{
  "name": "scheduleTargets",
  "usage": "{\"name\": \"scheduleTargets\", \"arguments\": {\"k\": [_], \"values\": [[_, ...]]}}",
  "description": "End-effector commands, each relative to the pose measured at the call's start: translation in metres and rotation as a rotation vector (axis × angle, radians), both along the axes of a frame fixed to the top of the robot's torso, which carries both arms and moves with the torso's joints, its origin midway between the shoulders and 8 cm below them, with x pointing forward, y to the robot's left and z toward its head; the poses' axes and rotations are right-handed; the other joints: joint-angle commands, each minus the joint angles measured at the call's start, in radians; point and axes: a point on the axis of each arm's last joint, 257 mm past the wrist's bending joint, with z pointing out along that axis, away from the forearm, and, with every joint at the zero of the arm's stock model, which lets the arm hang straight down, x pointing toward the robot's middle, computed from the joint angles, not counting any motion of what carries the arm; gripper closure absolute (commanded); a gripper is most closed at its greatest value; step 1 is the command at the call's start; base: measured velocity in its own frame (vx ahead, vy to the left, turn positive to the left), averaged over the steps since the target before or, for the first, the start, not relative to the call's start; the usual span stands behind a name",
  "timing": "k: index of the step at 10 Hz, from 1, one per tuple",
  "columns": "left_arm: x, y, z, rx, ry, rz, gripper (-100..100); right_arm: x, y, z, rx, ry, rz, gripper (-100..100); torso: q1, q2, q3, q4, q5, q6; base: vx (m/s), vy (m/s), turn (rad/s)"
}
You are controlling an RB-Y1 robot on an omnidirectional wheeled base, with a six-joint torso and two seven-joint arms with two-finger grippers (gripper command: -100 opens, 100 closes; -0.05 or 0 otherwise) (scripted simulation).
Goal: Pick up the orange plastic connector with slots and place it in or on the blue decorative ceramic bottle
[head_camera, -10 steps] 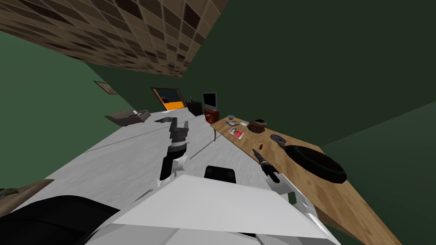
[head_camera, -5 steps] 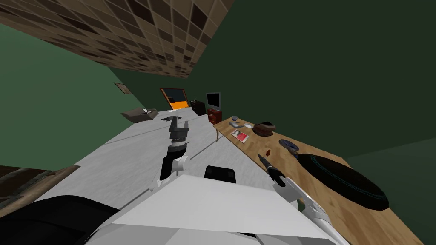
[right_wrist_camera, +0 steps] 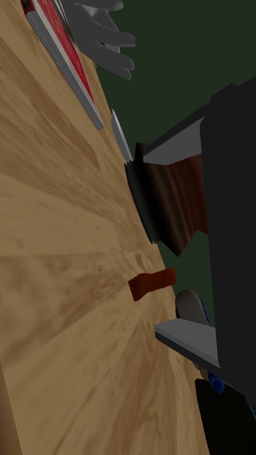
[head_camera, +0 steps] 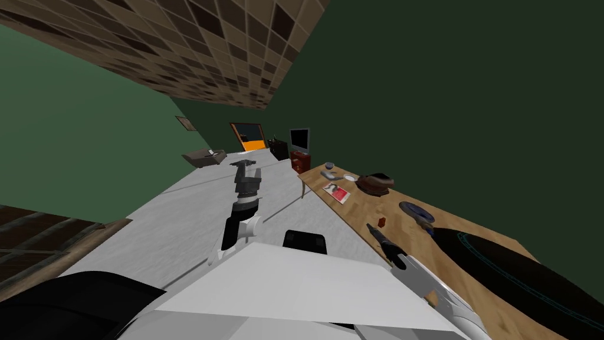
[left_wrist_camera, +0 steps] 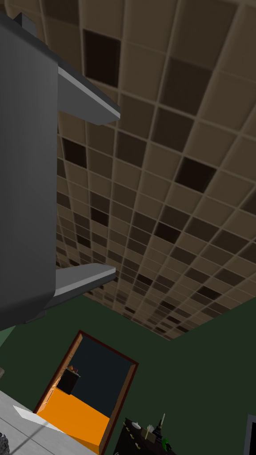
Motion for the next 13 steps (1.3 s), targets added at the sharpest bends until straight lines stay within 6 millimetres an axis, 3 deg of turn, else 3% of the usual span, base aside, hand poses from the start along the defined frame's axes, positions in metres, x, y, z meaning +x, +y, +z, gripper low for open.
{"name": "scheduleTargets", "arguments": {"k": [1,4,5,7,9,10,11,13], "values": [[0.000,0.000,0.000,0.000,0.000,0.000,0,-0.020,-0.025,-0.006,-0.048,0.061,-0.018,-100,0.000,0.000,0.000,0.000,0.000,0.000,0.119,-0.001,0.152],[0.000,0.000,0.000,0.000,0.000,0.000,0,-0.062,-0.068,-0.014,-0.128,0.167,-0.049,-100,-0.002,-0.003,-0.002,-0.001,0.000,0.000,0.144,-0.031,0.128],[0.000,0.000,0.000,0.000,0.000,0.000,0,-0.084,-0.089,-0.015,-0.167,0.221,-0.064,-100,-0.001,-0.004,-0.002,-0.001,0.000,0.000,0.182,-0.042,0.124],[0.000,0.000,0.000,0.000,0.000,0.000,0,-0.107,-0.109,-0.015,-0.202,0.273,-0.077,-100,-0.001,-0.004,-0.003,-0.001,0.000,0.000,0.142,-0.025,0.081],[0.000,0.000,0.000,0.000,0.000,0.000,0,-0.108,-0.109,-0.014,-0.203,0.274,-0.077,-100,0.000,-0.002,-0.001,0.000,0.000,0.000,0.079,-0.011,0.017],[0.000,0.000,0.000,0.000,0.000,0.000,0,-0.109,-0.110,-0.014,-0.205,0.277,-0.078,0,0.001,0.002,0.001,0.000,0.000,0.000,0.010,-0.002,0.001],[0.000,0.000,0.000,0.000,0.000,0.000,0,-0.103,-0.107,-0.020,-0.205,0.276,-0.085,-100,0.002,0.004,0.002,0.001,0.000,0.000,-0.005,-0.042,0.038],[0.000,0.000,0.000,0.000,0.000,0.000,0,-0.101,-0.106,-0.023,-0.205,0.276,-0.088,-100,-0.002,0.007,0.004,0.001,0.000,0.000,-0.023,-0.052,0.037]]}}
